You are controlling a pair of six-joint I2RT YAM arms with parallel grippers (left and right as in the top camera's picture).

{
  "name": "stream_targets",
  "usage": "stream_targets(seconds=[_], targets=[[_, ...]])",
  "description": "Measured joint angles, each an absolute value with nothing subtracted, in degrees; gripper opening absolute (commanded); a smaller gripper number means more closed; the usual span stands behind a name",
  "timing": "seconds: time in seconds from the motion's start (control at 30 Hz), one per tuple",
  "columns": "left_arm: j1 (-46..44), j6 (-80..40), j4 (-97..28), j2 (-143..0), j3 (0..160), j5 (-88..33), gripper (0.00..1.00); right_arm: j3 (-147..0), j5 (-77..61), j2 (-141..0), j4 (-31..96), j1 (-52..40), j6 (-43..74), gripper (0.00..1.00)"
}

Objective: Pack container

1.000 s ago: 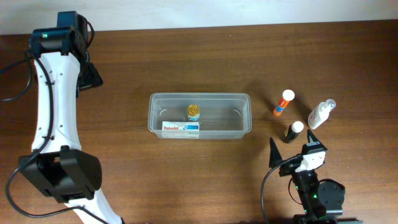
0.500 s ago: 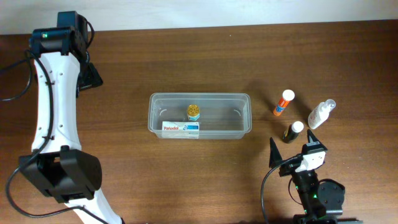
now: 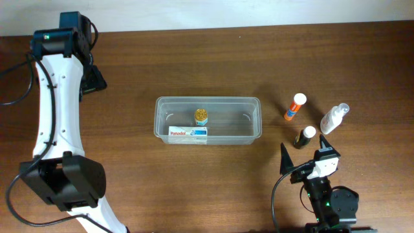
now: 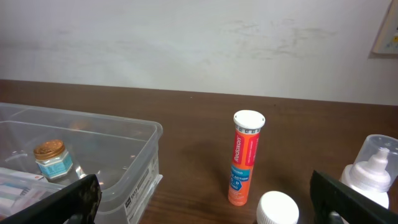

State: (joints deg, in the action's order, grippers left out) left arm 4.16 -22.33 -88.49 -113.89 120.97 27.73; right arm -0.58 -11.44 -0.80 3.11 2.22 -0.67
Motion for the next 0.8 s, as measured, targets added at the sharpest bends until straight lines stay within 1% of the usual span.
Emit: stream_targets(seconds=[0.6,0.7,0.8], targets=[[4.2,-22.3,-88.5,-113.9,121.0,27.7,0.99,-0.6,-15.9,-0.8,2.8,2.2,0.2,0.98],[4.2,-22.3,-88.5,-113.9,121.0,27.7,0.99,-0.6,-16.5,-0.8,2.8,2.2,5.1,0.98],[4.2,-22.3,-88.5,-113.9,121.0,27.7,0.99,-0.6,-18.5,-0.9,2.5,2.2,13.6,0.98]])
